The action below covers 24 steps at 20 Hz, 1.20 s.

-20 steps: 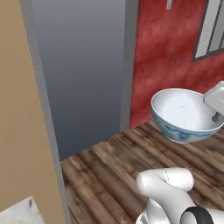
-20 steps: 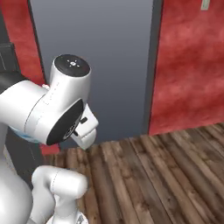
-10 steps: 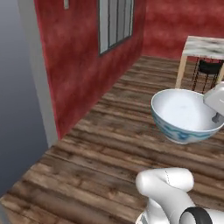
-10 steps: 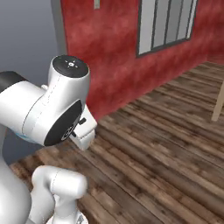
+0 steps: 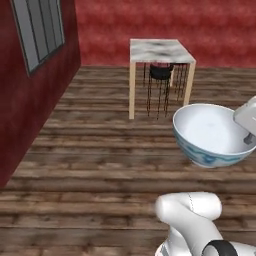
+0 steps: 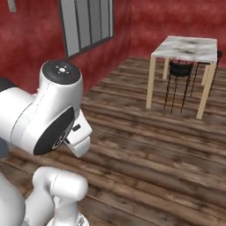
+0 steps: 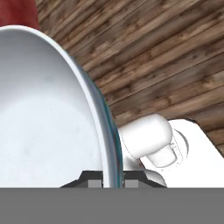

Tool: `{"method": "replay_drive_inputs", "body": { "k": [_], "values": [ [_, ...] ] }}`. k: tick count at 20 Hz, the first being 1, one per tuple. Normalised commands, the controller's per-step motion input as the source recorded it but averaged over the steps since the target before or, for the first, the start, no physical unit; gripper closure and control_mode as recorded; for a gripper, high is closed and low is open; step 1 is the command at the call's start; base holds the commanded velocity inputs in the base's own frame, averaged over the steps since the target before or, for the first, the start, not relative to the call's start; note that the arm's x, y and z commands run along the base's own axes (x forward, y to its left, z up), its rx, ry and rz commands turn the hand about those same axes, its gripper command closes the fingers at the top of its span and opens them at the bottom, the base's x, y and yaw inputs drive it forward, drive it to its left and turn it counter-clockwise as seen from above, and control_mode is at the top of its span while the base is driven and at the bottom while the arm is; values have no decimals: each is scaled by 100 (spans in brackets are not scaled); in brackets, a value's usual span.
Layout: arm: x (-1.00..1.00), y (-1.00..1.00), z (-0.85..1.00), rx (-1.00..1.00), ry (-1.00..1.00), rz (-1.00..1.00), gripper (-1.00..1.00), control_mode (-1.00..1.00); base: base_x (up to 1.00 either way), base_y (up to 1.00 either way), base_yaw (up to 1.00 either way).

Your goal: Clear the mugs and bowl far away from the sink.

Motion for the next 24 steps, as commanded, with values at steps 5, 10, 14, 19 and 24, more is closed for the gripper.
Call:
{"method": "replay_drive_inputs", "body": {
  "k": [5, 10, 14, 19, 24],
  "values": [
    [0, 0, 0, 0, 0, 0, 100, 100, 100, -65, -2],
    [0, 0, 0, 0, 0, 0, 100, 100, 100, -31, -2],
    [0, 0, 0, 0, 0, 0, 100, 100, 100, -27, -2],
    [0, 0, 0, 0, 0, 0, 100, 100, 100, -21, -1],
    [0, 0, 0, 0, 0, 0, 100, 100, 100, -26, 0]
  ]
}}
